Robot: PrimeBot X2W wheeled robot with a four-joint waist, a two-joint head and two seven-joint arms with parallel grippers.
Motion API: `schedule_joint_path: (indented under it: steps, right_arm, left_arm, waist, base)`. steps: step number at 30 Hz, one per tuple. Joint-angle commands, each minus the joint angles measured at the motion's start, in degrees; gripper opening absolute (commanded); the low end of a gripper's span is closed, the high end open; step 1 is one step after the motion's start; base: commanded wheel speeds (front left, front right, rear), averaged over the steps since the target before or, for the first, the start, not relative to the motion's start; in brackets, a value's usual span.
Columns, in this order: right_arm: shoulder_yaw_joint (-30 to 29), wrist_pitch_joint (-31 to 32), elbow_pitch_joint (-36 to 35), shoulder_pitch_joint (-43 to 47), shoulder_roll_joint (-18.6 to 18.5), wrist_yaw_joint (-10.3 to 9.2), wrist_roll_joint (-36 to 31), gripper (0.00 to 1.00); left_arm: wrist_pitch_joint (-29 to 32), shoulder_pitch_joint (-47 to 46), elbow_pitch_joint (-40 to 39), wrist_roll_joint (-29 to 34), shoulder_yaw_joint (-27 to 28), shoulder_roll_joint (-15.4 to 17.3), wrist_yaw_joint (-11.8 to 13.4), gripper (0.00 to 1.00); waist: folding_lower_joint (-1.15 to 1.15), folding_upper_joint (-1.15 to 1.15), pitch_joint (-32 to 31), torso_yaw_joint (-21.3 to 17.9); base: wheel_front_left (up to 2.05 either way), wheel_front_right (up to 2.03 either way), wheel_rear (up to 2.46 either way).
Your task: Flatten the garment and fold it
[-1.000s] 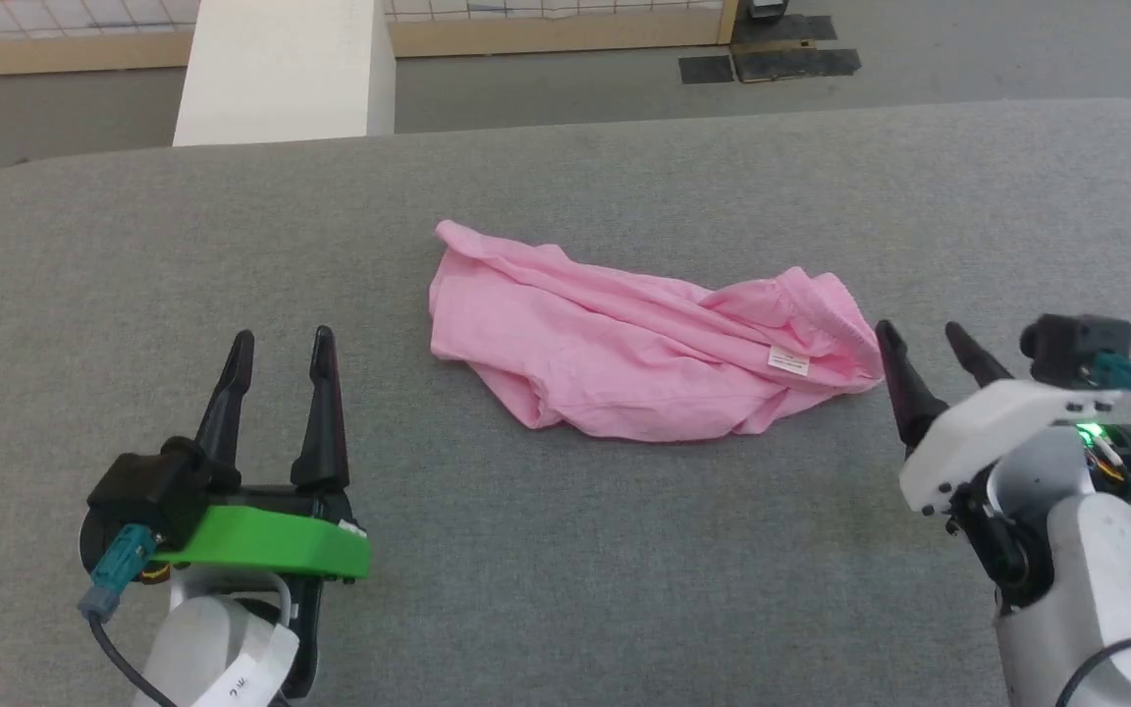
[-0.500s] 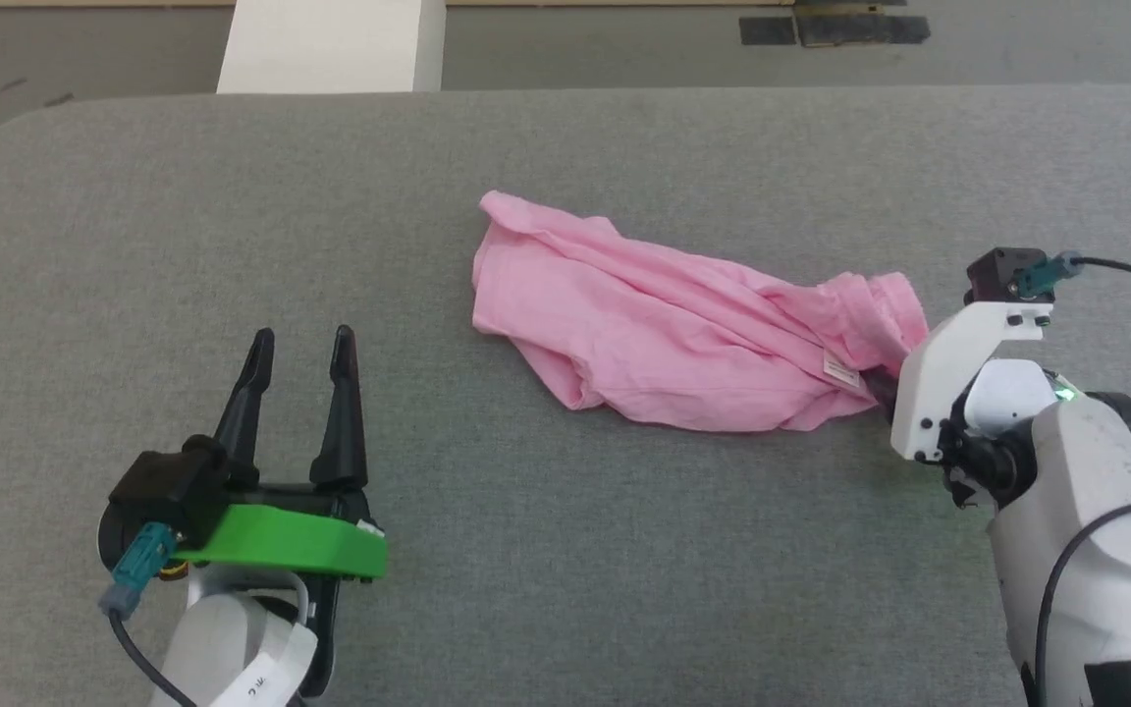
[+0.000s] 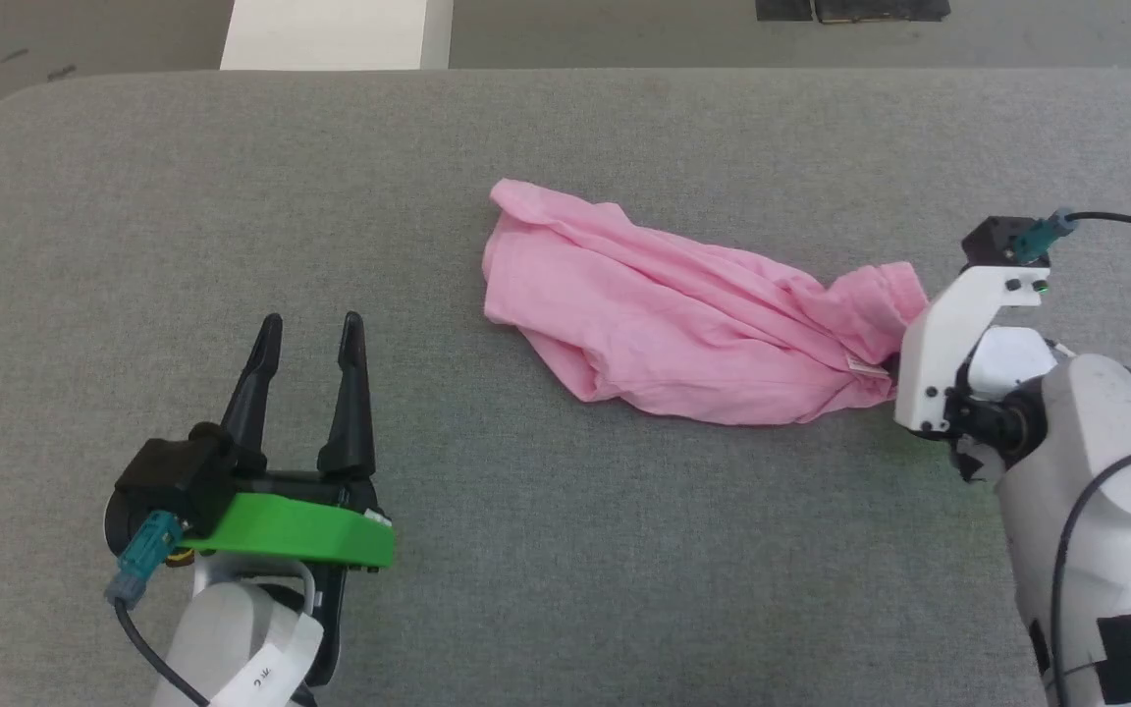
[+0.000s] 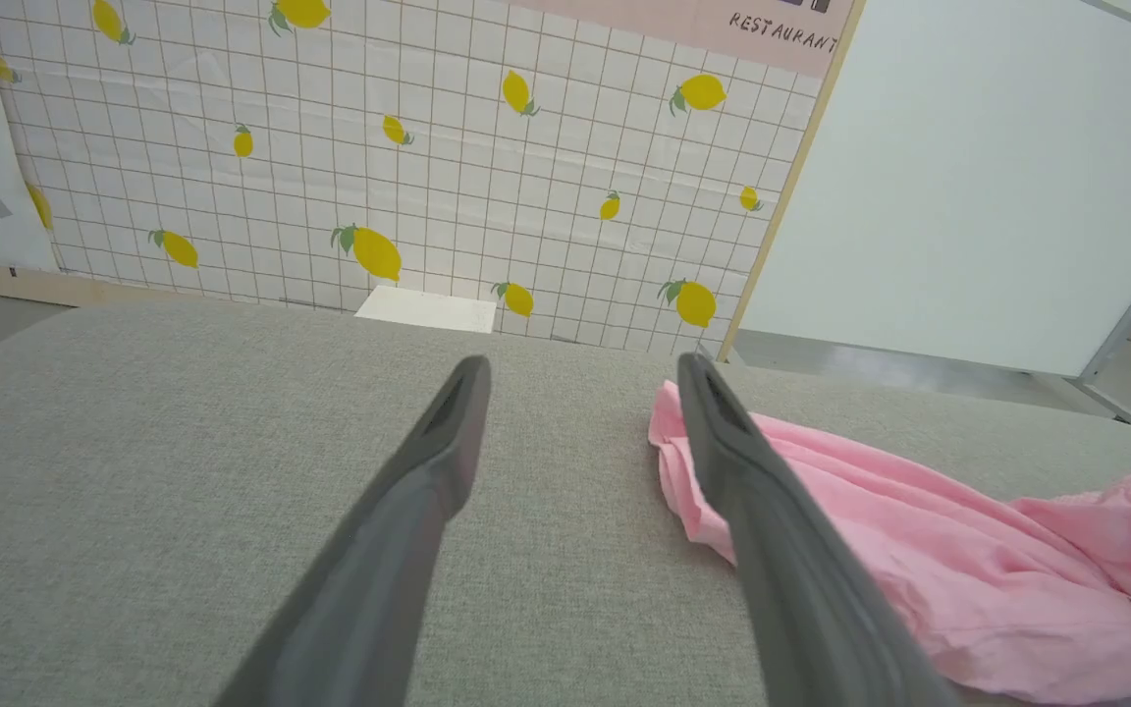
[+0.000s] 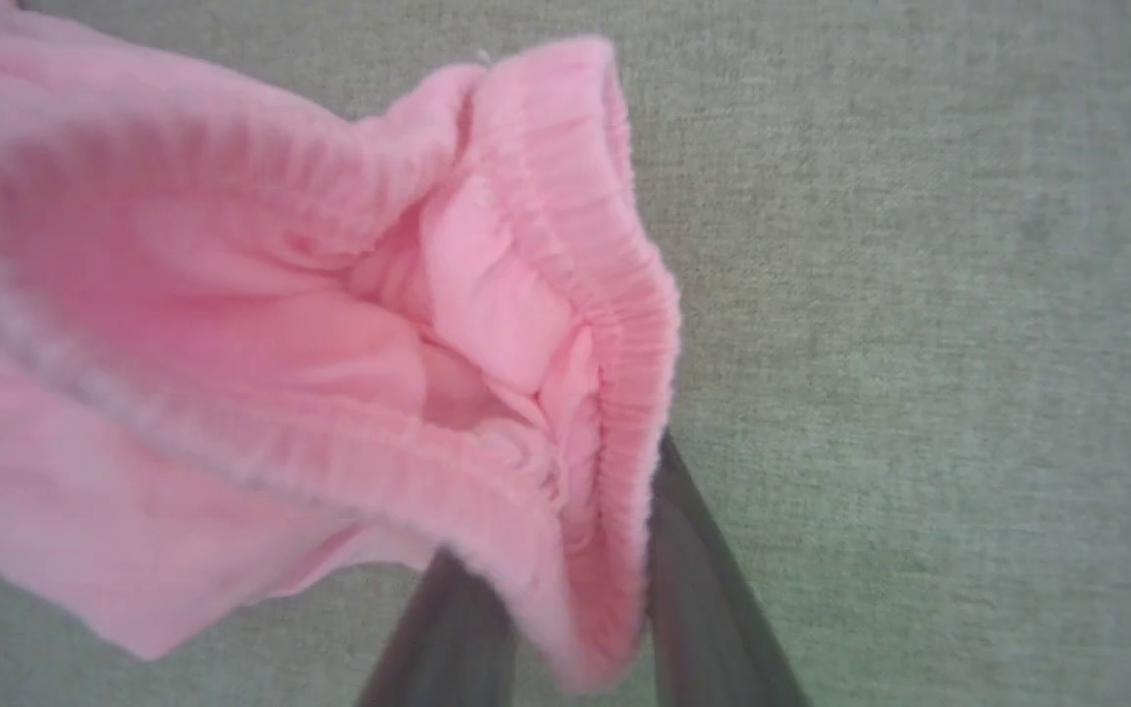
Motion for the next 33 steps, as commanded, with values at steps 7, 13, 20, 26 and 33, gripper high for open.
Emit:
schedule_joint_path:
  steps: [7, 13, 20, 26, 33]
  right_arm:
    - [2.1, -0.5, 0.1, 2.6, 1.0, -0.10, 0.1, 0.00]
    - [-5.1, -1.2, -5.1, 3.9, -0.9, -0.10, -7.8, 0.00]
    - [-11.9, 0.2, -10.3, 4.3, -5.5, -0.10, -15.2, 0.00]
    - [-14.3, 1.7, -14.0, 2.9, -6.9, -0.10, -19.6, 0.00]
    - [-8.1, 7.2, -18.8, 1.8, -5.5, -0.10, -18.1, 0.00]
  left_arm:
    - [-0.2, 0.3, 0.7, 0.6, 0.2, 0.0, -0.3, 1.00]
    - [-0.2, 1.0, 1.0, 0.6, -0.3, 0.0, -0.3, 1.00]
    - [-0.2, 1.1, 1.2, 0.6, -1.3, 0.2, -0.3, 1.00]
    - [-0.2, -0.1, 0.9, 0.6, -1.8, 0.4, -0.3, 1.00]
    - [-0.2, -0.3, 1.2, 1.0, -2.0, 0.5, -0.3, 1.00]
  waist:
    - [0.00, 0.00, -1.5, -0.5]
    - [0.00, 0.00, -2.4, 0.0]
    - [0.00, 0.00, -2.5, 0.9]
    - [0.00, 0.00, -0.9, 2.1]
    - [0.00, 0.00, -1.2, 2.6]
  base:
    - [0.00, 0.00, 0.00]
    - [0.00, 0.00, 0.00]
    - [0.00, 0.00, 0.00]
    - [0.00, 0.00, 0.00]
    - [0.00, 0.00, 0.00]
